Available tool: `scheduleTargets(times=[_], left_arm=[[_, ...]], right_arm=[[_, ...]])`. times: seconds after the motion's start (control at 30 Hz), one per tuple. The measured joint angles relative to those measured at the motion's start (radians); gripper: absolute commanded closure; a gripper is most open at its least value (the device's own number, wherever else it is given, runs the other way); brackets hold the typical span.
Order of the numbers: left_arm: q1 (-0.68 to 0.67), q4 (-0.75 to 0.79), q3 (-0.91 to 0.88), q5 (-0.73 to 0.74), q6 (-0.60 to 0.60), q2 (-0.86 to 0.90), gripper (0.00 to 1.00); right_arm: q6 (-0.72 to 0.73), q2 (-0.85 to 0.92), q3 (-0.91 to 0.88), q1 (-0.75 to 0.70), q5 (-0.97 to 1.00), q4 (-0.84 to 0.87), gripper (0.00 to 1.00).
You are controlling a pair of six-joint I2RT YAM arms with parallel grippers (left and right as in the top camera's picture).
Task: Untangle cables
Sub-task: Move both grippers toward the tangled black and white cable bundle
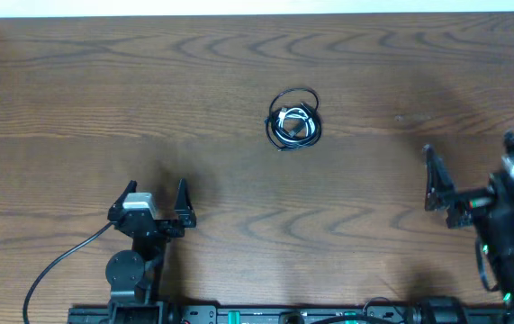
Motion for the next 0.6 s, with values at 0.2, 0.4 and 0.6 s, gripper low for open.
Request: scheduleTargets(times=[0.2,0.4,0.6], left_arm=[[0.0,-0.005,0.064,0.05,-0.116,0.005,0.01],[0.0,-0.095,0.326,0.108,-0.126,0.134,0.01],[0.0,-0.603,0.795,0.266,-0.095,0.633,0.01]], right_arm=[[-0.003,0.347,0.242,0.0,-0.193,-0.249,0.01],[0.059,0.519,0.242,0.003,-0.417,-0.208,0.01],[0.165,0.684,0.255,0.044,-0.4,-0.256,0.01]])
